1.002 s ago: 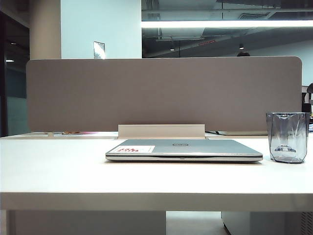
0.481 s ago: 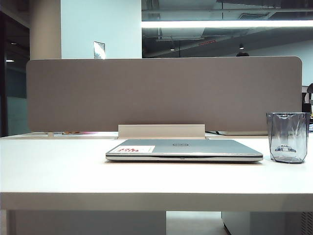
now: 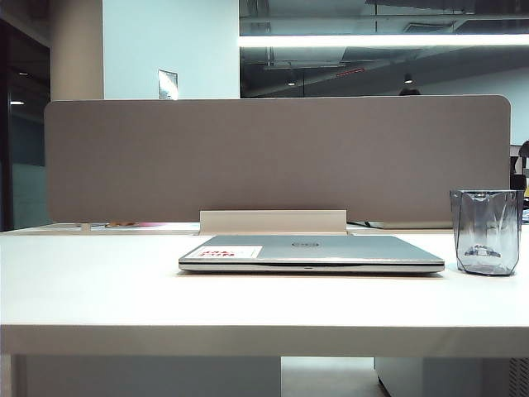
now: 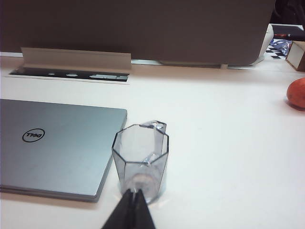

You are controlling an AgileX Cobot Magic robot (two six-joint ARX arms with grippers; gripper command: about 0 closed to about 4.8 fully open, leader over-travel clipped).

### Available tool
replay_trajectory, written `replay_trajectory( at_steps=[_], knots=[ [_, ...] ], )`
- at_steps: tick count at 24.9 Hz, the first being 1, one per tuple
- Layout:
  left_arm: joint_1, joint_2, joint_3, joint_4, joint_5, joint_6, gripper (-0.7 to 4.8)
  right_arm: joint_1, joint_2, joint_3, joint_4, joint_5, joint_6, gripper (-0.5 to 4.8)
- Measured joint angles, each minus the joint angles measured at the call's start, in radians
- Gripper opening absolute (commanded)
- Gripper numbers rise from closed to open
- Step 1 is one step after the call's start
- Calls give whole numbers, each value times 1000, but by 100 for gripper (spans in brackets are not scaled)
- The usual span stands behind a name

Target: Pick up the water cup and place it on the side of the laptop close to you.

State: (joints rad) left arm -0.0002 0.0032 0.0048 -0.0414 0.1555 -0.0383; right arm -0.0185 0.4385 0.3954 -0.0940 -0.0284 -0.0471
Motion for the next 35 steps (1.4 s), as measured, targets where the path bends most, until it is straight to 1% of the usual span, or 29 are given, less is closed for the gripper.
replay_trajectory(
  at_steps=[2, 6, 9, 12, 16, 18, 19, 21, 23, 29, 30, 32, 35],
  knots=[
    [0, 0, 0, 0, 0, 0, -4, 0, 98, 42, 47, 0, -2, -6],
    [0, 0, 0, 0, 0, 0, -4, -14, 212, 83, 111, -1, -3, -6],
    [0, 0, 0, 0, 0, 0, -4, -74, 341, 127, 188, 0, -3, -6],
    [0, 0, 0, 0, 1, 0, -4, -122, 410, 146, 224, -7, -3, -6],
    [0, 0, 0, 0, 1, 0, -4, -198, 493, 149, 277, -90, -3, -6],
    [0, 0, 0, 0, 1, 0, -4, -238, 582, 150, 327, -132, -3, -6],
    [0, 0, 0, 0, 1, 0, -4, -249, 612, 149, 333, -137, -3, -6],
    [0, 0, 0, 0, 1, 0, -4, -273, 700, 150, 349, -192, -3, -6],
    [0, 0, 0, 0, 1, 0, -4, -278, 777, 151, 381, -232, -3, -6],
    [0, 0, 0, 0, 1, 0, -4, -277, 919, 169, 414, -256, -3, -6],
    [0, 0, 0, 0, 1, 0, -4, -277, 937, 172, 419, -274, -4, -6],
    [0, 0, 0, 0, 1, 0, -4, -275, 998, 196, 443, -340, -5, -6],
    [0, 0, 0, 0, 1, 0, -4, -270, 1035, 219, 449, -375, -6, -6]
  ],
)
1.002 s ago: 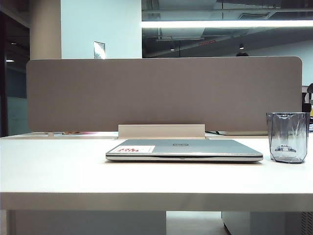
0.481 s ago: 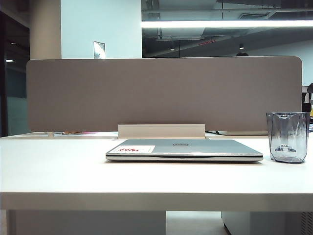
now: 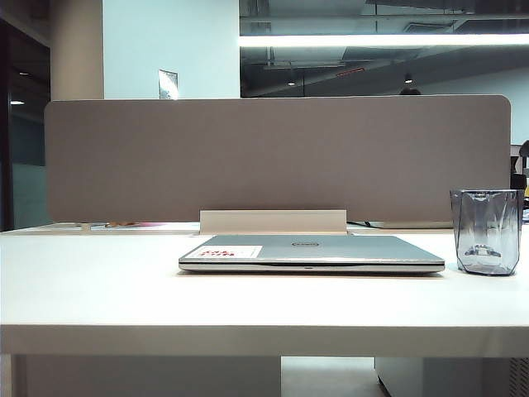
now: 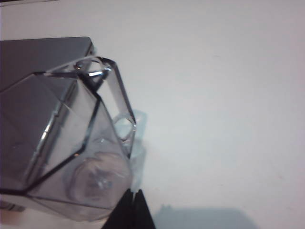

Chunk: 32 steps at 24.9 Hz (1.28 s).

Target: Pick up the water cup and place it on the side of the laptop close to you.

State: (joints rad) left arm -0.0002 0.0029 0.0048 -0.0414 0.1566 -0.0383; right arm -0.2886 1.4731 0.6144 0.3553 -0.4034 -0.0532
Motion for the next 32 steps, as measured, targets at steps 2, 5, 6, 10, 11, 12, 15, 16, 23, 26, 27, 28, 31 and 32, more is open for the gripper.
replay_trajectory(
  at_steps=[2, 5, 6, 10, 11, 12, 15, 16, 23, 26, 27, 28, 31, 32],
  knots=[
    [0, 0, 0, 0, 0, 0, -4, 2, 11, 4, 5, -16, 0, -6],
    [0, 0, 0, 0, 0, 0, -4, 2, 17, 5, 6, -47, 0, -6],
    [0, 0, 0, 0, 0, 0, -4, 2, 17, 5, 6, -54, 0, -6],
    [0, 0, 0, 0, 0, 0, -4, 11, 17, 5, 11, -70, 0, -6],
    [0, 0, 0, 0, 0, 0, -4, 18, 17, 5, 14, -75, 0, -6],
    [0, 0, 0, 0, 0, 0, -4, 39, 20, 5, 28, -79, 0, -6],
    [0, 0, 0, 0, 0, 0, -4, 81, 24, 5, 40, -79, 0, -6],
    [0, 0, 0, 0, 0, 0, -4, 89, 24, 5, 45, -79, 0, -6],
    [0, 0, 0, 0, 0, 0, -4, 135, 34, 5, 57, -41, 0, -6],
    [0, 0, 0, 0, 0, 0, -4, 142, 52, 5, 60, -41, 0, -6],
    [0, 0, 0, 0, 0, 0, -4, 145, 60, 5, 59, -39, 0, -6],
    [0, 0, 0, 0, 0, 0, -4, 148, 64, 5, 60, -39, 0, -6],
    [0, 0, 0, 0, 0, 0, -4, 179, 90, 5, 72, -42, 0, -6],
    [0, 0, 0, 0, 0, 0, -4, 182, 90, 6, 73, -43, 0, -6]
  ],
)
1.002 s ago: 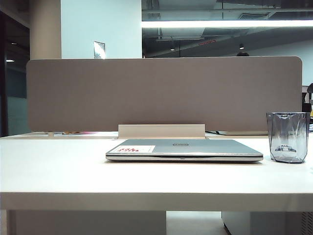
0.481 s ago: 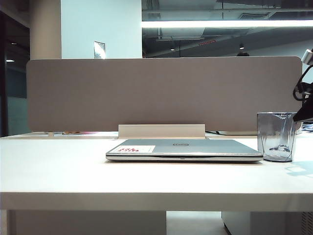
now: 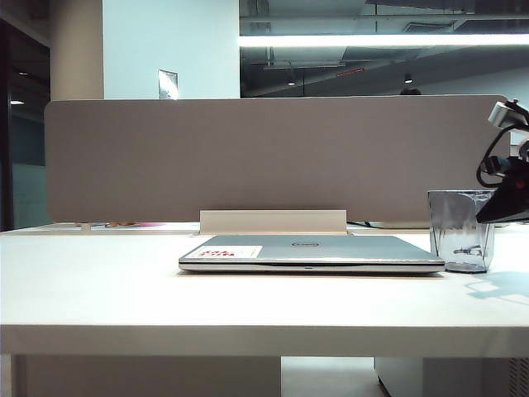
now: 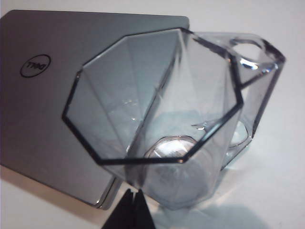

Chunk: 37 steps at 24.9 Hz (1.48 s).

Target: Pick up the water cup and place it on the side of the laptop close to you.

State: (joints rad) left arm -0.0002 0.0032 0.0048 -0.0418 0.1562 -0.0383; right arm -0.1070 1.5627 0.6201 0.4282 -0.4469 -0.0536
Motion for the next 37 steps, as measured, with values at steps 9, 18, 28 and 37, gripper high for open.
replay_trajectory(
  at_steps=[9, 18, 28, 37],
  knots=[
    [0, 0, 0, 0, -1, 0, -4, 5, -82, 0, -88, 104, 0, -6],
    [0, 0, 0, -31, -1, 0, -4, -32, -98, 1, 1, 210, -41, -5],
    [0, 0, 0, -53, -1, 0, -4, -157, 93, 6, 150, 68, -85, 113],
    [0, 0, 0, -54, -1, 0, -4, -158, 240, 117, 177, -67, -156, 113]
  ],
)
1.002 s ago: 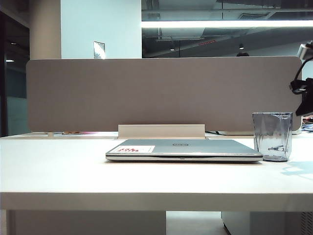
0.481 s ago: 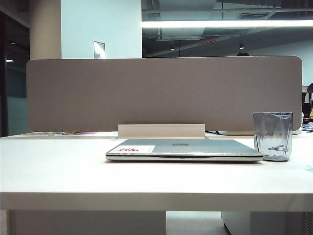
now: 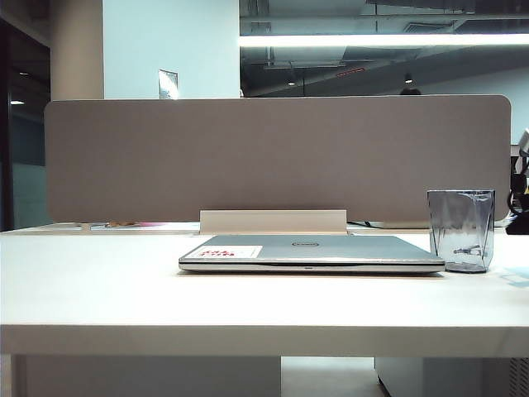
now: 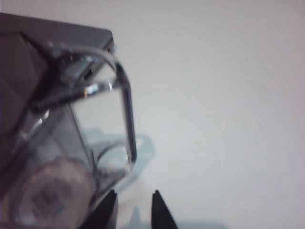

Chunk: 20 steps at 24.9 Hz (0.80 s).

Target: Pick up the water cup and place it on the side of the laptop close to you.

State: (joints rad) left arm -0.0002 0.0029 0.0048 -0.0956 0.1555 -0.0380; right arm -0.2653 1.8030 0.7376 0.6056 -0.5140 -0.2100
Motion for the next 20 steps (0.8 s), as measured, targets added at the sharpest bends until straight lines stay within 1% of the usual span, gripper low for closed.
replay_trajectory(
  at_steps=[5, 7, 20],
  knots=[
    [0, 0, 0, -10, 0, 0, -4, 0, 34, 40, 11, -27, 0, 113],
    [0, 0, 0, -14, 0, 0, -4, 1, 60, 75, 13, -62, -1, 113],
    [0, 0, 0, -22, -2, 0, -4, 3, 119, 110, 57, -119, -5, 112]
  ],
)
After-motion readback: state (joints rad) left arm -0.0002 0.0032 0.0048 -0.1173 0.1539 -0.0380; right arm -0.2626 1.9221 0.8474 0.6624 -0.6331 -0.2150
